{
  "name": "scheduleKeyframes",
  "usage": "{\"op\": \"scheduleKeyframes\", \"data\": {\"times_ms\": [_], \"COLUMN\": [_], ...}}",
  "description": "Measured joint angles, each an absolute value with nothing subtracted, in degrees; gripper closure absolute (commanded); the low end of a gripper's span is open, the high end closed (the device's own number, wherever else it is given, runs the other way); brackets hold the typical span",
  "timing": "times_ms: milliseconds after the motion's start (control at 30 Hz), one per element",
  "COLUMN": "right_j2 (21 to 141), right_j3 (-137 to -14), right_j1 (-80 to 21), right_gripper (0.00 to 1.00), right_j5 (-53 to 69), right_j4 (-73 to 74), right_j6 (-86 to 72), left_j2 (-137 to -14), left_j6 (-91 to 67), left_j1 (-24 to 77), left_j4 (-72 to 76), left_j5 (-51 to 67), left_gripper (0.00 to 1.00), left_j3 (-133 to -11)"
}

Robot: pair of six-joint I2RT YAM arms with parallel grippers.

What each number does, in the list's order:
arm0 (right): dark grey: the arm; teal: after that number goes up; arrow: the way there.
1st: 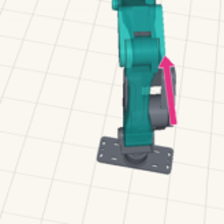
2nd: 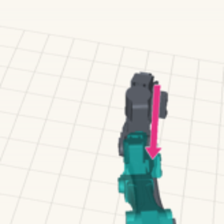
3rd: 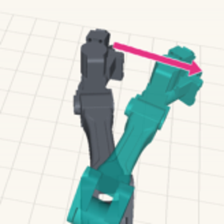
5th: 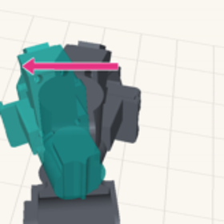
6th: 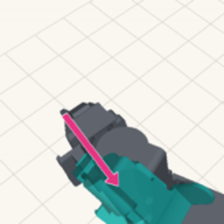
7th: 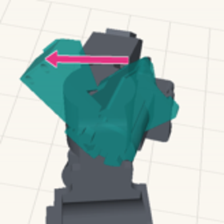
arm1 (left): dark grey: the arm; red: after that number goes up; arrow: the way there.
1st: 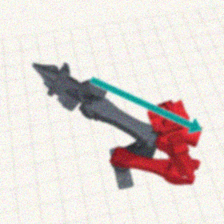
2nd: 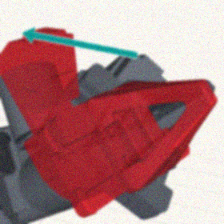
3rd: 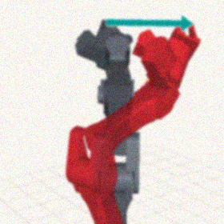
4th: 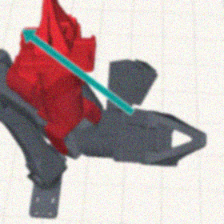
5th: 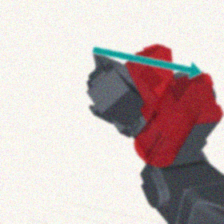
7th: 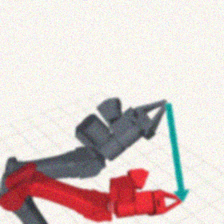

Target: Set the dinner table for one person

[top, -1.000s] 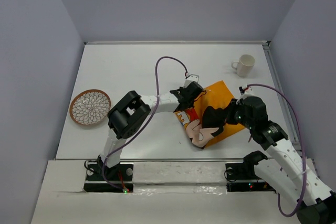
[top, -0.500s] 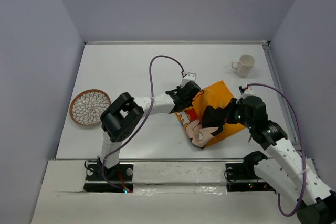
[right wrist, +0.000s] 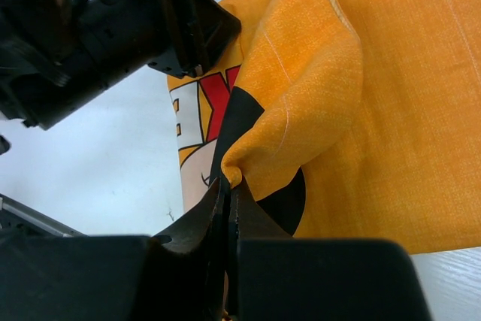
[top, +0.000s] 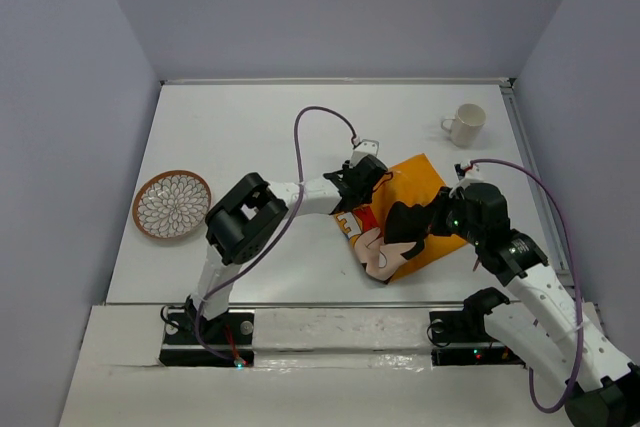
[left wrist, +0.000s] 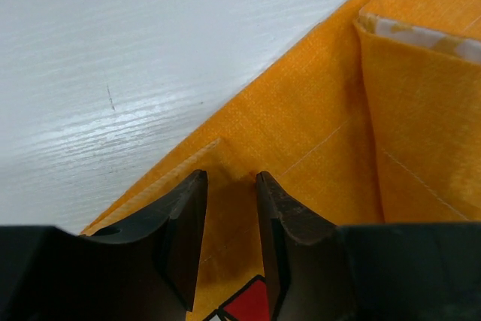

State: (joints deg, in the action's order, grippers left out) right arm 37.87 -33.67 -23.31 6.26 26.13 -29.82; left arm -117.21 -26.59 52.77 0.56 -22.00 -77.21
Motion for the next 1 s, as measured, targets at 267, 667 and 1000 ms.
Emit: {"op": "scheduleKeyframes", "data": {"times_ms": [267, 667, 1000], "right_j2": [37.3, 36.6, 37.2], "right_j3": [-32.9, -32.8, -34.3], "right_j1": [-23.3, -23.3, -23.3], "right_gripper": [1.0, 1.0, 1.0], "right_j5": [6.9, 6.9, 5.0], "right_j4": [25.5, 25.3, 25.3], "right_j6": [-29.8, -29.8, -29.8], "left_j2": [-118.6, -118.8, -102.3], "left_j6": [-26.4, -26.1, -26.3], "left_j1": [52.8, 52.8, 48.9], "left_j4": [0.6, 0.7, 1.2], "left_j5": [-22.5, -24.2, -24.4], "left_gripper": [0.84, 1.0, 1.0], "left_j3": [-77.8, -77.6, -67.3]}}
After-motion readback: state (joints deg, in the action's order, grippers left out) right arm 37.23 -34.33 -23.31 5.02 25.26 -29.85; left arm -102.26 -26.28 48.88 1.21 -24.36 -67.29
